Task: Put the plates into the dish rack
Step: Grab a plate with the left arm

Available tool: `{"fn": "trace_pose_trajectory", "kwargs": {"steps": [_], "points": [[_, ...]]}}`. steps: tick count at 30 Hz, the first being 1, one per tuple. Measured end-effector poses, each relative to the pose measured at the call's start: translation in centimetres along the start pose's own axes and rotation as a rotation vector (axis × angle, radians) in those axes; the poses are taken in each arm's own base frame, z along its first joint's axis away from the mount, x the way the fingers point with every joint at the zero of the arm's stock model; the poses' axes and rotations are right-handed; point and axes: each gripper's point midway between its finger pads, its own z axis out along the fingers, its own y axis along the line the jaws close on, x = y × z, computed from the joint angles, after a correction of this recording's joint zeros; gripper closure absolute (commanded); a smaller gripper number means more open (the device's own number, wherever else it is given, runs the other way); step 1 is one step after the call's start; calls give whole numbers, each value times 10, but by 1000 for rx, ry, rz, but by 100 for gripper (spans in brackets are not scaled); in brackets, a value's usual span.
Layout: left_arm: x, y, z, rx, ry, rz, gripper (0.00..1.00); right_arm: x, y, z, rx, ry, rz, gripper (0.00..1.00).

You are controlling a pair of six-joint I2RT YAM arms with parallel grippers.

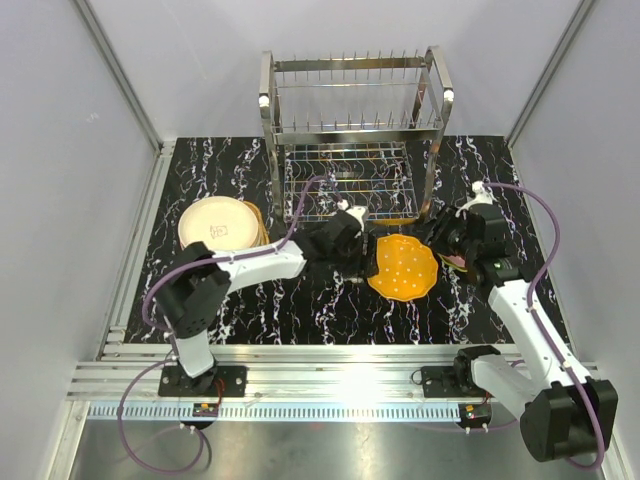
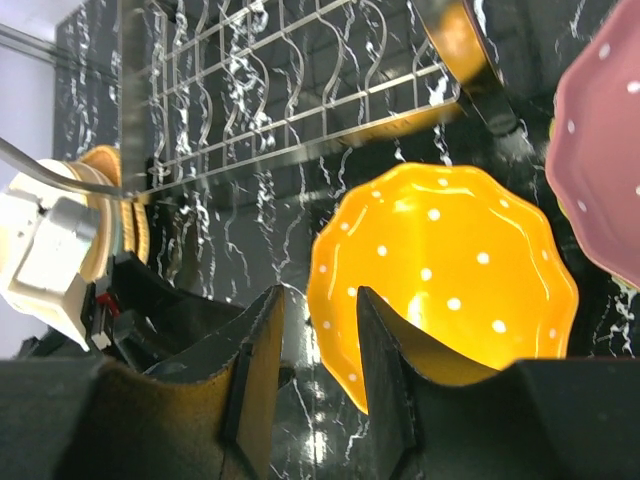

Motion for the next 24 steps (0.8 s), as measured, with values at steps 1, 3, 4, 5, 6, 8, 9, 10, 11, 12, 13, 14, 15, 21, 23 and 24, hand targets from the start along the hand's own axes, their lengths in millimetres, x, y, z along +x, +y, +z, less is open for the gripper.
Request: {"fn": "trace_pose_trajectory", "kwargs": {"steps": [1,3,4,5,6,8,9,10,11,12,13,14,15,21,23,24], "points": [[-1,-2,4,-9,2,3,30,3,-2,1,5,7,1,57],[-4,-5,13,-40,5,9,32,9,-7,2,13,19,0,57],[-4,-4,17,-66,10,9,33,11,-8,2,15,23,-2,57],[-5,-2,23,-92,17,8,34,12,-9,2,17,26,-3,57],[-6,0,27,-113,21,9,34,14,-10,2,19,29,-7,58],[-5,10,37,-173,31,8,35,15,-12,2,21,32,-14,57],[-2,18,40,-207,40,8,35,16,-13,2,22,32,-17,57],[1,24,43,-236,49,9,38,17,-14,2,22,33,-21,57],[5,30,44,-258,59,10,39,19,-15,1,25,33,-24,58],[9,36,45,-283,73,12,40,20,-16,1,28,32,-26,57],[10,37,46,-287,75,5,42,21,-18,1,30,33,-28,58],[10,37,47,-290,76,4,43,23,-19,1,32,36,-29,58],[8,36,49,-290,73,5,43,24,-20,1,34,38,-29,58],[3,33,60,-282,65,-2,57,32,-26,3,43,52,-28,58],[4,31,62,-276,68,-11,62,34,-27,2,44,55,-27,58],[4,30,63,-271,69,-18,72,35,-27,2,44,54,-28,58]]}}
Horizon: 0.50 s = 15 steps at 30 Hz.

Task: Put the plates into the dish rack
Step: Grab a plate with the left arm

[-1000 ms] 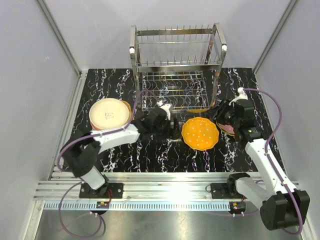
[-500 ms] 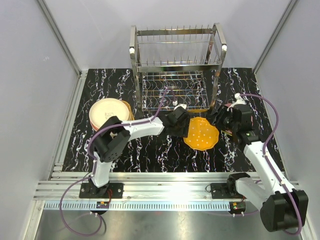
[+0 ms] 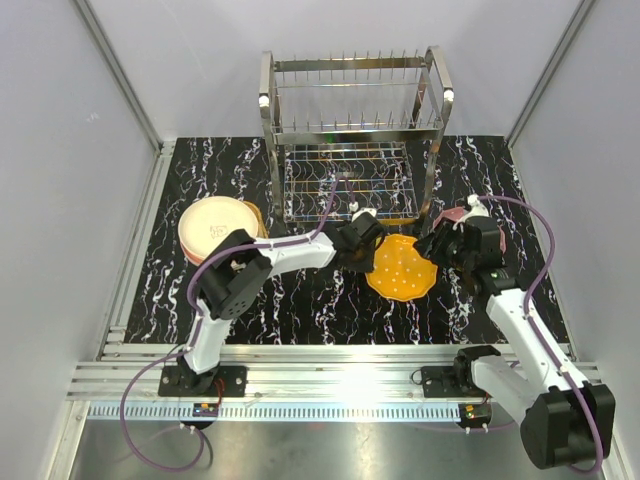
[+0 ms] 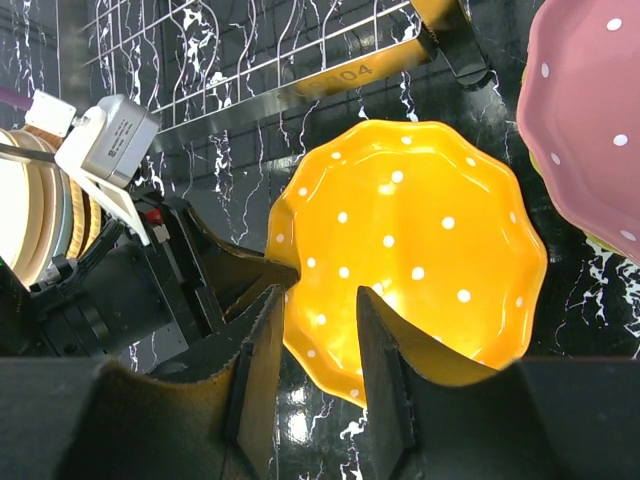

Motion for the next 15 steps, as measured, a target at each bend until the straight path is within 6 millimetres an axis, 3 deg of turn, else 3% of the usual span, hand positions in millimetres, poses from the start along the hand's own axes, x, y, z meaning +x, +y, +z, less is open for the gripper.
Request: {"fn": "trace_pose_trajectory", "kwargs": {"steps": [3,11,15], "points": [[-2,-4,0,16,-6,-20,100,0,0,-2,-5,-8,-3,52],[-7,-8,3,42,-13,-59,100,9,4,-9,-57,-19,-1,41],[-2,2,-6,-5,0,-49,100,21,11,-6,-99,16,-14,39]]}}
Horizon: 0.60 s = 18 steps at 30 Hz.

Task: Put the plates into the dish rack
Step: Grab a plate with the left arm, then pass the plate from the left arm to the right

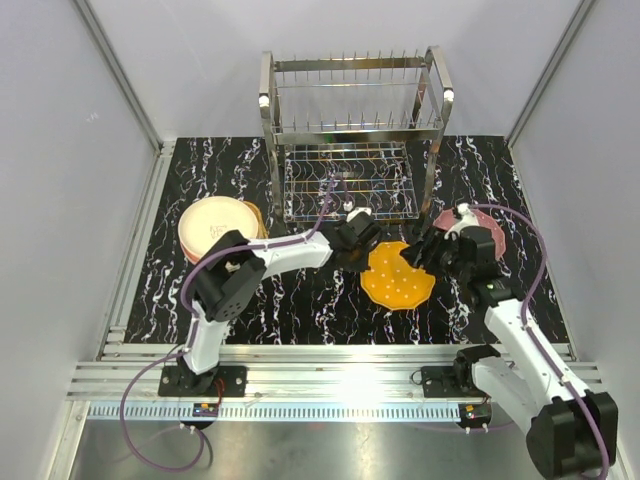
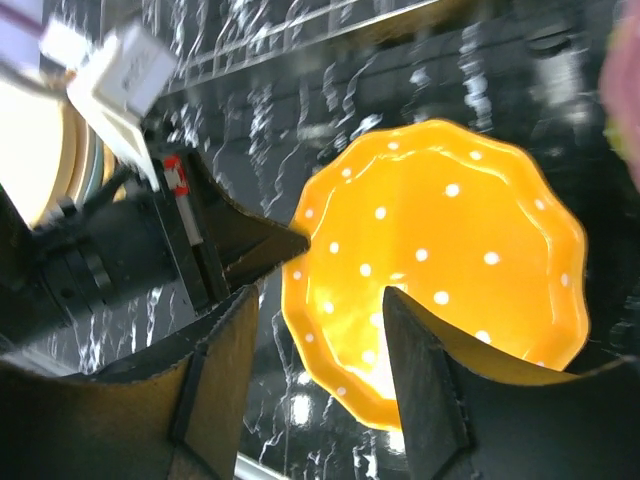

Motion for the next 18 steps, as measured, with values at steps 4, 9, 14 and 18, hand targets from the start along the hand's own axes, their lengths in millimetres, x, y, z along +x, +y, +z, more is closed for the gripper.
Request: {"fn": "trace_pose_trajectory", "kwargs": {"steps": [4,9,14,18], "points": [[-3,15,-22,-69,-12,23,100,25,25,8,-70,75,-71,31],[-17,36,-62,-163,-59,77,100,61,48,12,-125,174,-178,18],[-21,56,-88,-241,-67,126,100,75,69,9,-174,173,-249,12],[-19,67,-93,-276,-43,148,100,96,93,3,-218,170,-341,5]]}}
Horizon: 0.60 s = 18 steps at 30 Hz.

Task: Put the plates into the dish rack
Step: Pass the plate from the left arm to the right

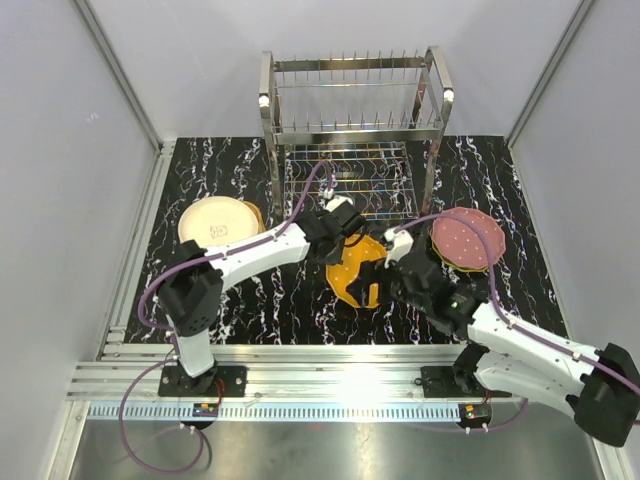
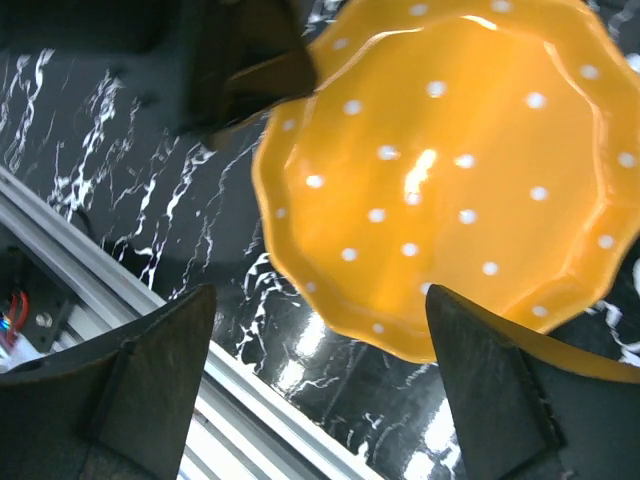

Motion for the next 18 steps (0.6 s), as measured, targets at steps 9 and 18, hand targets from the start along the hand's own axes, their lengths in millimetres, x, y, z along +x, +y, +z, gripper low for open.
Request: {"fn": "trace_pose_trajectory", "kwargs": {"steps": [9,18], "points": [[-1,14,-7,-15,20,20,100,28,46,10,3,-62,-226,0],[-7,22,-18,3,41,56,100,58,44,39,247,-74,-476,0]]}}
